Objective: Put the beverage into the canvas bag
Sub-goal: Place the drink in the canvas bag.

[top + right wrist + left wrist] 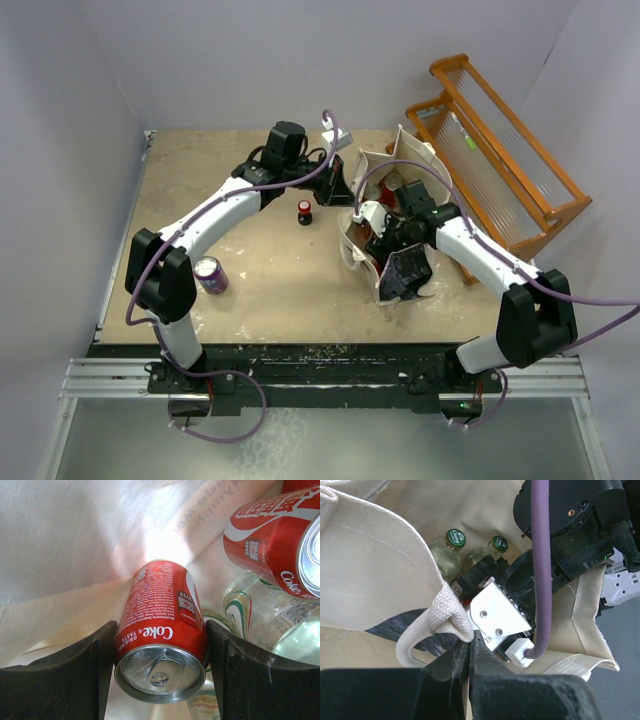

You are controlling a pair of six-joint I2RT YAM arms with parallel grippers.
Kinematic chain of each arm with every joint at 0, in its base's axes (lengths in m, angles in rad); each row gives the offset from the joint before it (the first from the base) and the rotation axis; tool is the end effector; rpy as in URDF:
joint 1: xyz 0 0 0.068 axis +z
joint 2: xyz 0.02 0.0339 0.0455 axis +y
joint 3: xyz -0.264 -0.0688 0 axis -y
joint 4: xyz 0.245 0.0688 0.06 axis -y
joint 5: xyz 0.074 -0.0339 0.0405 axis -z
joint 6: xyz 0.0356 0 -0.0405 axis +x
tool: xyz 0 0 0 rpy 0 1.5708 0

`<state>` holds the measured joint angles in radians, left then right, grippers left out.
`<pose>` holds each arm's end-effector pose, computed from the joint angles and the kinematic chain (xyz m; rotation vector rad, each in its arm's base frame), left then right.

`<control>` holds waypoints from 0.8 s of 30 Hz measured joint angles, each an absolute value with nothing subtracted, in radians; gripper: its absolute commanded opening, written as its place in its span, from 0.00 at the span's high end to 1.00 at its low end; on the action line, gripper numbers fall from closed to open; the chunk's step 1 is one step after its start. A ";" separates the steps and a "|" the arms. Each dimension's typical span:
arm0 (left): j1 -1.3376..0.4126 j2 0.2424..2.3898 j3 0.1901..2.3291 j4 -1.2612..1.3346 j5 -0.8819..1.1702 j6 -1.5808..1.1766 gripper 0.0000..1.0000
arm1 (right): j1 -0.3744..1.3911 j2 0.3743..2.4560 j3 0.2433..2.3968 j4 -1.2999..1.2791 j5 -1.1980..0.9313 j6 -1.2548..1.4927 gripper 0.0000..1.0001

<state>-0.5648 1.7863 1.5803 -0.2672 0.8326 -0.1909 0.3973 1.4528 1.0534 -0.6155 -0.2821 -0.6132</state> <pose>0.3371 -0.2448 0.3354 0.9277 1.9157 -1.3079 0.2682 0.1233 0.2438 -1.3230 2.1786 0.2812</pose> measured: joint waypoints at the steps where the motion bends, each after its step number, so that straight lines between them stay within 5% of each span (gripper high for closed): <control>1: -0.565 1.786 1.581 -0.268 0.833 -0.190 1.00 | 0.397 1.453 1.056 -0.618 -0.282 -0.613 0.26; 7: -0.564 1.793 1.596 -0.270 0.831 -0.186 1.00 | 0.388 1.456 1.074 -0.614 -0.260 -0.610 0.14; 24: -0.556 1.800 1.608 -0.270 0.830 -0.172 1.00 | 0.378 1.444 1.150 -0.630 -0.252 -0.582 0.09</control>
